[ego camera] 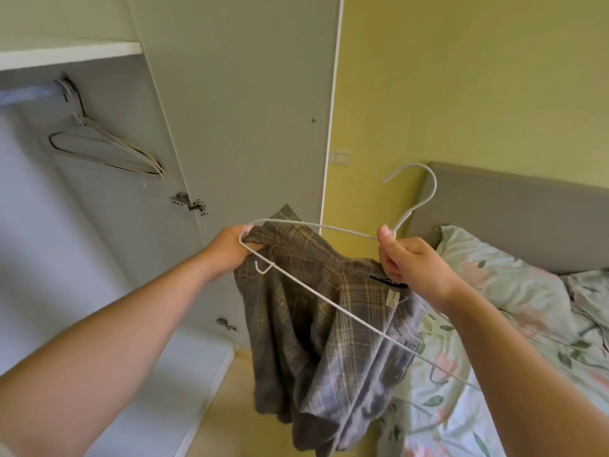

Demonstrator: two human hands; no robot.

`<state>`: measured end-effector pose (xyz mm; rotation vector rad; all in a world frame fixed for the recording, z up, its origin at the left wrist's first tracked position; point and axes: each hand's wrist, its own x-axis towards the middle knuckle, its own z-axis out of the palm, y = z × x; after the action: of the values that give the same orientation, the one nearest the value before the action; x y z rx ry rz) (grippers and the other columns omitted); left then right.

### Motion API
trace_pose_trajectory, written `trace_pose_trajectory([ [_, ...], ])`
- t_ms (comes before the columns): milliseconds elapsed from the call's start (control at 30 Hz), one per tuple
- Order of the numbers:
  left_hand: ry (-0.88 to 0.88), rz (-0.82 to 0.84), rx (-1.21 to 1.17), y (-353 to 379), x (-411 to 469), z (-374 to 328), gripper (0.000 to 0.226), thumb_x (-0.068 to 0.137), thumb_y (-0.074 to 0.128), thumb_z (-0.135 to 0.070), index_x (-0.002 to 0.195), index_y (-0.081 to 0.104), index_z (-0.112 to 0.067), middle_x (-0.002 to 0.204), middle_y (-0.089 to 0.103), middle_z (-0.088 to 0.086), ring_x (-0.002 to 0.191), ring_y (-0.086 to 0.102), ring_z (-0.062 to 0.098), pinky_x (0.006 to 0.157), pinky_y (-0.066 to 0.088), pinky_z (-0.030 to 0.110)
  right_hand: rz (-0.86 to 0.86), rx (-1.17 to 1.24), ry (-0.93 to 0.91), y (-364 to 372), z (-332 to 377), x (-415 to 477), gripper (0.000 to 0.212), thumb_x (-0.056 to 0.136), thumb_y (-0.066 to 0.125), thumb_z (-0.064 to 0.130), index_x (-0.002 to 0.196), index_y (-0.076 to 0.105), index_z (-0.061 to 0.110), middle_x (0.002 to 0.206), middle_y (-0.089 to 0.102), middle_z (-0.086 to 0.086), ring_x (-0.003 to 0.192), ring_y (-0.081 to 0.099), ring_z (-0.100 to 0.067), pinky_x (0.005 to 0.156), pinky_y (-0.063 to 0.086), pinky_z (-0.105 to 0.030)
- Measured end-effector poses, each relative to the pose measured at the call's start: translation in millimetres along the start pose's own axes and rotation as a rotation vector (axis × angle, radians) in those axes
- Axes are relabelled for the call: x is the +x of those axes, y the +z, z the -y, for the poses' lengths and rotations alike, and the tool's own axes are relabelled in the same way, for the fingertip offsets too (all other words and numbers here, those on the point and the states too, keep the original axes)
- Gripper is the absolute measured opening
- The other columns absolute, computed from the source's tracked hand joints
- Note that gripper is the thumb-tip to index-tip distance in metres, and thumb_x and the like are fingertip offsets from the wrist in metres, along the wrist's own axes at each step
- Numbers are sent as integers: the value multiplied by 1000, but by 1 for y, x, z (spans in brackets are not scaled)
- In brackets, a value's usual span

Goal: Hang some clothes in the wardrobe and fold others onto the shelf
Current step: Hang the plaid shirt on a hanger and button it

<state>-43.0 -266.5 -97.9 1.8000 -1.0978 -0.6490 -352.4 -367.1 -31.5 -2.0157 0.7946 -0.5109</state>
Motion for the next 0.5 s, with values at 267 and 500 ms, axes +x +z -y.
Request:
trace_pose_trajectory([
  [267,12,-33,36,-32,7,-16,16,97,61,-14,85,69,-22,68,70,-15,69,60,7,62,48,17,-26,-223,55,-2,1,20,61,97,53,50,54,29,13,51,25,-4,50,25,-19,53,28,-29],
  [500,121,-211,345,-46,-10,-31,13,86,70,-22,76,66,-30,73,67,-12,71,60,10,69,43,28,-75,-527,-39,25,-3,39,63,100,48,49,52,31,12,44,35,-2,46,34,-21,46,29,-32],
])
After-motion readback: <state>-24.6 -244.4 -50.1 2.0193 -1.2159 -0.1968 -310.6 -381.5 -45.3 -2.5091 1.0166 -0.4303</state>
